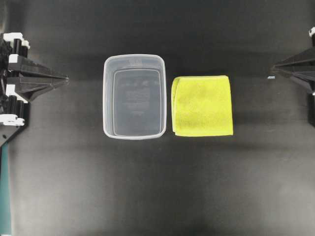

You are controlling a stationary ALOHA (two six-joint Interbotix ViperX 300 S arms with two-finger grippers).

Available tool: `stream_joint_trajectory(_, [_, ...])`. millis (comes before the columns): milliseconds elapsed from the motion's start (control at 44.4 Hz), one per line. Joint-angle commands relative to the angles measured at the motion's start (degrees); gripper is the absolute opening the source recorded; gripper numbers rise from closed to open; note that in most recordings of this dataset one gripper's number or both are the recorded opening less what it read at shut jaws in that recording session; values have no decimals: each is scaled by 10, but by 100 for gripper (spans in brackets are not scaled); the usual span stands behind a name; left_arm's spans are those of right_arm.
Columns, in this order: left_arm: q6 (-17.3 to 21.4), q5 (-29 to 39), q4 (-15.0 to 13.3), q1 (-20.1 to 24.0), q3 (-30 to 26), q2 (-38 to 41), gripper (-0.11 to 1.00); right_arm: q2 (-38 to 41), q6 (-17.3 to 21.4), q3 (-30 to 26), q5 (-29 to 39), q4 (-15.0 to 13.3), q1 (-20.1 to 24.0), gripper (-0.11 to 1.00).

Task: Place the yellow towel into the container with the left arm.
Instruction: 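Swing the left gripper over the container toward the yellow towel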

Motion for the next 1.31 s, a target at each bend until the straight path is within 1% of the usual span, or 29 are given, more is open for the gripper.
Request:
stream_joint_trajectory(0, [-21,-1,22,2,-22,22,6,5,7,-11,-3,4,4,1])
stream_joint_trajectory(45, [-27,3,22,2,-31,32,4,3,10,-11,3,12,4,3])
stream_joint_trajectory(90, [-34,10,23,2,-41,47,0,0,18,-11,15,17,4,0])
stream_joint_trajectory(180, [-39,28,23,2,-64,72,0,-10,38,-11,40,17,4,0])
stream_joint_trajectory(293, [-37,63,23,2,-111,111,0,-28,55,-11,80,16,4,0])
stream_joint_trajectory(360, [-33,86,23,2,-139,133,0,-44,58,-13,112,16,4,0])
stream_joint_trajectory(563, [-30,192,23,1,-236,214,0,-97,60,-18,214,17,4,0])
stream_joint_trajectory(743, [-29,271,23,-4,-311,294,0,-135,61,-21,265,18,-3,1])
stream_joint_trajectory(788, [-30,286,23,-6,-331,317,0,-143,61,-20,272,18,-5,3])
stream_joint_trajectory(856, [-30,307,23,-10,-363,348,0,-151,61,-19,278,18,-10,15])
stream_joint_trajectory(879, [-30,315,23,-11,-377,364,0,-153,61,-19,280,18,-11,23])
stream_joint_trajectory(1014, [-30,360,23,-11,-445,423,0,-156,61,-19,287,18,-13,63])
stream_joint_trajectory(1059, [-30,384,23,-11,-476,450,1,-158,62,-20,292,18,-14,76])
stream_joint_trajectory(1104, [-29,403,23,-12,-499,470,1,-162,67,-21,297,18,-13,80])
stream_joint_trajectory(1149, [-28,425,23,-11,-520,490,1,-166,72,-20,304,19,-14,79])
stream_joint_trajectory(1194, [-27,439,23,-11,-535,506,4,-168,75,-21,310,18,-14,77])
stream_joint_trajectory(1262, [-24,458,23,-11,-560,534,12,-171,76,-22,317,18,-14,76])
stream_joint_trajectory(1284, [-20,462,23,-11,-572,547,19,-172,76,-22,317,18,-14,76])
